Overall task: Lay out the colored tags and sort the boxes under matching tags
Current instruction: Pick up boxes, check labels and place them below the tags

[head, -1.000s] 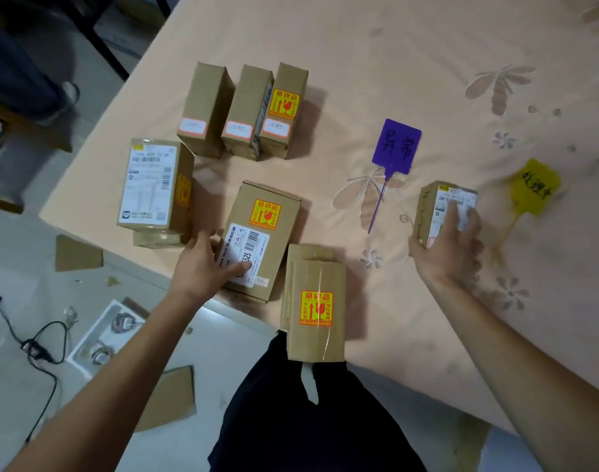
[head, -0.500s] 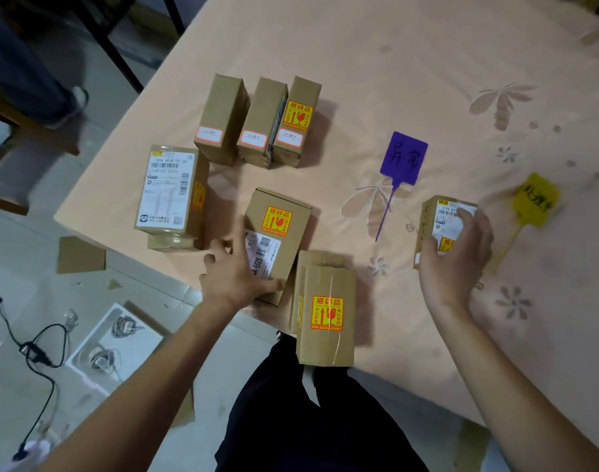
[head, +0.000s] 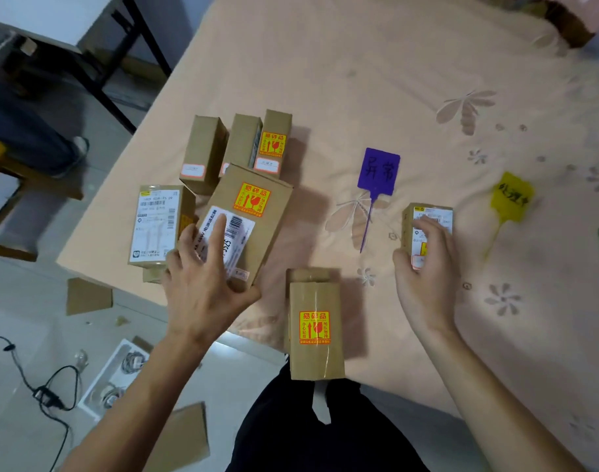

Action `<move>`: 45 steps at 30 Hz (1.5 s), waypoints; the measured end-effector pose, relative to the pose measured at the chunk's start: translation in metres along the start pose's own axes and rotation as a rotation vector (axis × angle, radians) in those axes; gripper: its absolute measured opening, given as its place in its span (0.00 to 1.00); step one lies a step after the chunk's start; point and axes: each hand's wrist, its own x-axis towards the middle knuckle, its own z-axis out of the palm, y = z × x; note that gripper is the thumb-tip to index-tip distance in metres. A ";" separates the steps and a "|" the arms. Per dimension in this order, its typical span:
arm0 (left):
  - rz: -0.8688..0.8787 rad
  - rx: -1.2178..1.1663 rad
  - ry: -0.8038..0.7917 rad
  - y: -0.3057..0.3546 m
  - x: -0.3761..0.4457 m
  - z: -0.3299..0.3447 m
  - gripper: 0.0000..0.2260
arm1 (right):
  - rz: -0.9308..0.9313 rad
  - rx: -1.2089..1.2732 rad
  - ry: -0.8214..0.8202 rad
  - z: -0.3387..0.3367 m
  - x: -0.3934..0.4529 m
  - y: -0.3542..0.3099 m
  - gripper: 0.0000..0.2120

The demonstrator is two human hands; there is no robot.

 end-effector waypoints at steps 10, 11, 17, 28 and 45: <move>0.232 -1.191 -0.455 0.120 -0.026 -0.057 0.43 | 0.294 0.870 -0.646 -0.033 -0.017 -0.075 0.51; 0.245 -1.197 -0.464 0.131 -0.026 -0.054 0.44 | 0.294 0.899 -0.649 -0.036 -0.018 -0.079 0.53; 0.216 -1.212 -0.499 0.165 -0.030 -0.036 0.42 | 0.272 0.917 -0.585 -0.062 -0.011 -0.070 0.53; -0.064 -1.028 -0.891 0.186 -0.058 0.046 0.23 | 0.245 0.284 -0.419 -0.088 -0.050 0.052 0.52; -0.069 -0.596 0.049 0.089 -0.051 0.014 0.06 | 0.484 -0.599 -0.291 -0.015 -0.089 0.112 0.64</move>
